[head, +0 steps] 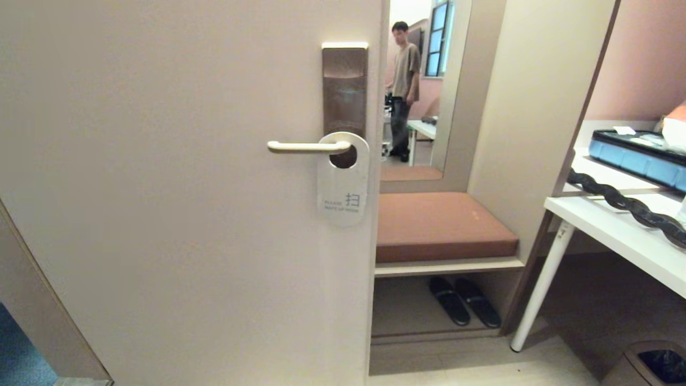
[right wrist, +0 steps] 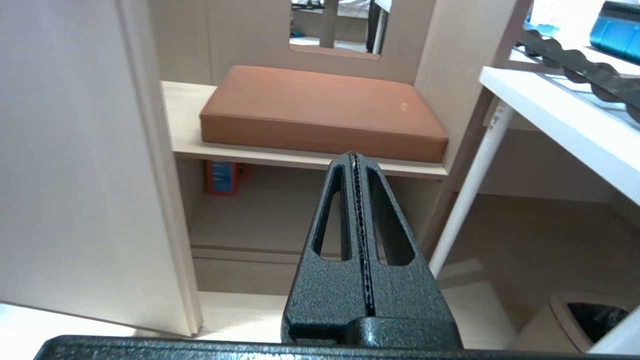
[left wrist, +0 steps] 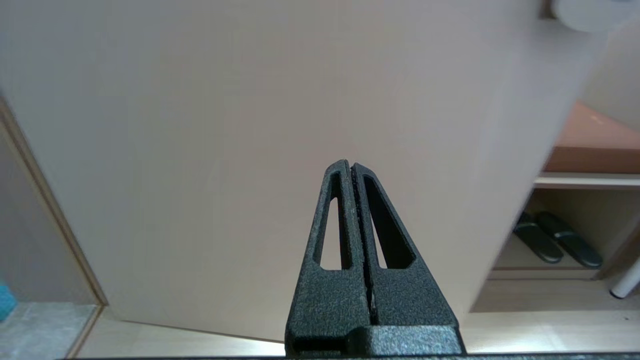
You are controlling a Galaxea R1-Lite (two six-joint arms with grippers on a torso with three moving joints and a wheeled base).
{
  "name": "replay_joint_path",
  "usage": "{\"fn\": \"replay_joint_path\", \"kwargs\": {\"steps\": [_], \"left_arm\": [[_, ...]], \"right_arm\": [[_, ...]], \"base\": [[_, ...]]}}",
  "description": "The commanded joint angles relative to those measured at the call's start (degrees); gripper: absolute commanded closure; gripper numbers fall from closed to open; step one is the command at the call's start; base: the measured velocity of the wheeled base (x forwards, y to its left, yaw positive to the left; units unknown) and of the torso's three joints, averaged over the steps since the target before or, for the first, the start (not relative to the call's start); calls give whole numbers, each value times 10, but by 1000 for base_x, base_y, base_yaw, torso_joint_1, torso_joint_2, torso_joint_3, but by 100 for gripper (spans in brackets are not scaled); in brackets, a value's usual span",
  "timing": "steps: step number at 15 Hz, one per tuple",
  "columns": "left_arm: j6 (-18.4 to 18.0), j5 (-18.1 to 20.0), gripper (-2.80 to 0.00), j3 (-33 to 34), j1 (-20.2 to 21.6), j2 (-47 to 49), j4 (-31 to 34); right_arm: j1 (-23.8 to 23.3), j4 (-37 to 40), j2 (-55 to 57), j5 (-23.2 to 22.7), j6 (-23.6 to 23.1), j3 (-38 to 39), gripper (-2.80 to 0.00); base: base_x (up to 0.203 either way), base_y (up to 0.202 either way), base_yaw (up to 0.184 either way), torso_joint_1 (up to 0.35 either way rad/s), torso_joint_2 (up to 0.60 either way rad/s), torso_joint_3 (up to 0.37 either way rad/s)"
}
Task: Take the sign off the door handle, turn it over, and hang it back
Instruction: Take down the sign
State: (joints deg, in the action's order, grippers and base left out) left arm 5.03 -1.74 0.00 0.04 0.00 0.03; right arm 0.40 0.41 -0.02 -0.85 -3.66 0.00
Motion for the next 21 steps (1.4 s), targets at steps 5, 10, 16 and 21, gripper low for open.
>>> {"fn": "replay_joint_path", "kwargs": {"steps": [5,10,16,21], "left_arm": [[0,0,0,0,0,1,-1],[0,0,0,0,0,1,0],[0,0,0,0,0,1,-1],[0,0,0,0,0,1,0]], "right_arm": [[0,0,0,0,0,0,0],[0,0,0,0,0,0,0],[0,0,0,0,0,0,0],[0,0,0,0,0,0,0]], "base": [[0,40,-2,1,2,1],[0,0,0,0,0,0],[0,0,0,0,0,0],[0,0,0,0,0,0]]}}
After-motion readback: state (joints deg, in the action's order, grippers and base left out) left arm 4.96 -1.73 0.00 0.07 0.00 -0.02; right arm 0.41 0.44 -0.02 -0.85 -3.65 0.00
